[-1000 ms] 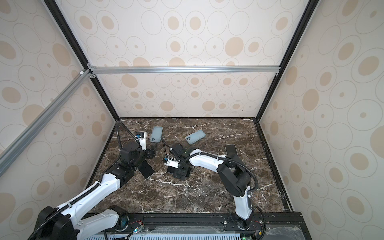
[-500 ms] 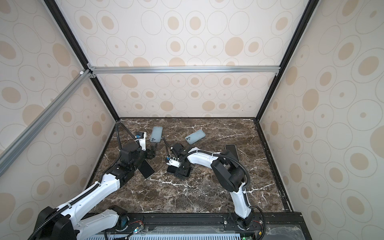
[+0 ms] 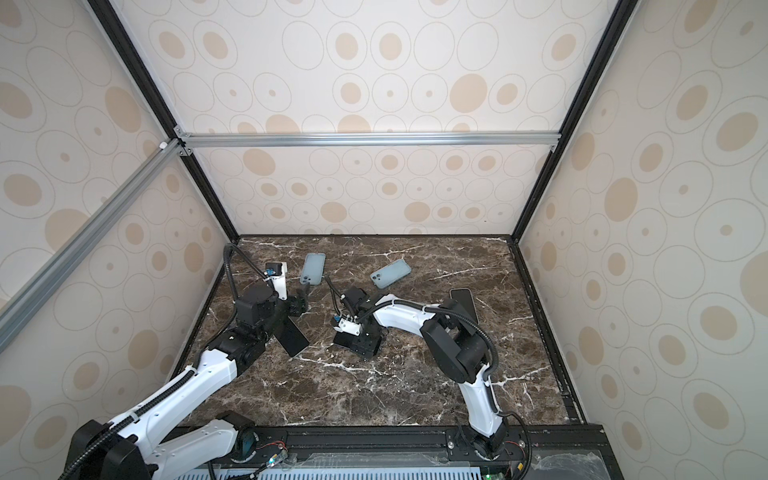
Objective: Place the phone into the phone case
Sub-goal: 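Carry the blue-framed phone toward the left gripper while left gripper approaches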
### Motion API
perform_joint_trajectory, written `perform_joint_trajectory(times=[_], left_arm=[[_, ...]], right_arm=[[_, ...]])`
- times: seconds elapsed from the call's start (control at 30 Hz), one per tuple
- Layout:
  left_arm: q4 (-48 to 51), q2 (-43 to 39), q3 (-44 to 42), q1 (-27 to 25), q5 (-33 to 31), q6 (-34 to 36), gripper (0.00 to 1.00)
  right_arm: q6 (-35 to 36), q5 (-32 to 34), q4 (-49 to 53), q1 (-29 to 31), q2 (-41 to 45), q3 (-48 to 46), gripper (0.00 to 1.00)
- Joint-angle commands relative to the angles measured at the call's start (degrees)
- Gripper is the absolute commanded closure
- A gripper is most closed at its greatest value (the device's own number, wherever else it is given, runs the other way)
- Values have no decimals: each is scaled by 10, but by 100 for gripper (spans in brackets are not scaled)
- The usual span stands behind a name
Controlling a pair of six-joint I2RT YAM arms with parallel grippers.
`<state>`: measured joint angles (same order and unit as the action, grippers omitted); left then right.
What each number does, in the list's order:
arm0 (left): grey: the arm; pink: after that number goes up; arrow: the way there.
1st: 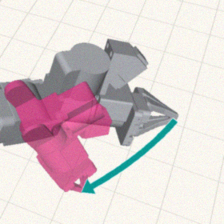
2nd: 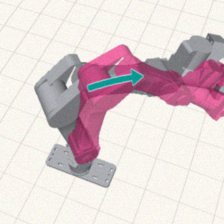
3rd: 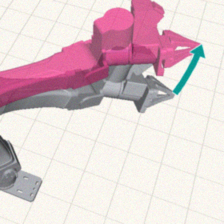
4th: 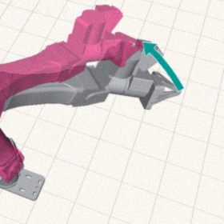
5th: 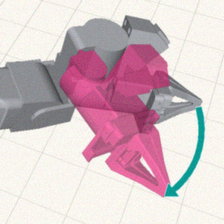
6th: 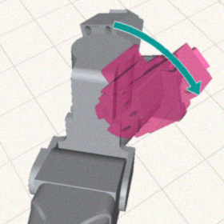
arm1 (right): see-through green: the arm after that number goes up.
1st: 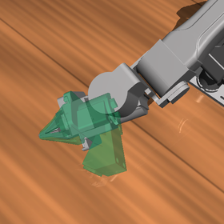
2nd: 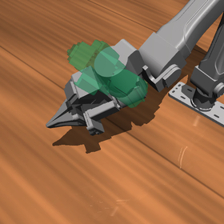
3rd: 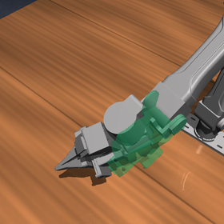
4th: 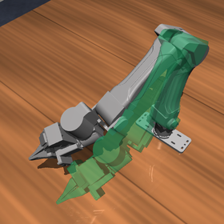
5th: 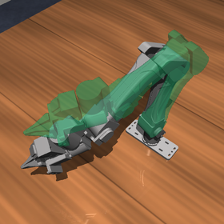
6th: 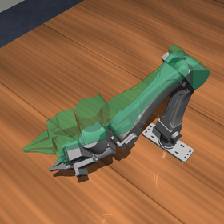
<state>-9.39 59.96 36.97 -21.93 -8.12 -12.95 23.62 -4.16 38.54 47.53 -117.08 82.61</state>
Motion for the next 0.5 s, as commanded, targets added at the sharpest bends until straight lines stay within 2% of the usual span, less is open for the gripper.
perform_joint_trajectory(times=[0.0, 0.23, 0.47], left_arm=[[-11, -13, 5, 9, -13, 9, 27], [-12, -15, 5, 22, -16, 5, 27], [-2, -19, 6, 25, -8, -11, 27]], right_arm=[[3, 15, 27, -2, -18, 1, 19], [-7, 22, 28, -2, -16, 2, 36], [-35, 29, 8, -2, 6, -2, 44]])
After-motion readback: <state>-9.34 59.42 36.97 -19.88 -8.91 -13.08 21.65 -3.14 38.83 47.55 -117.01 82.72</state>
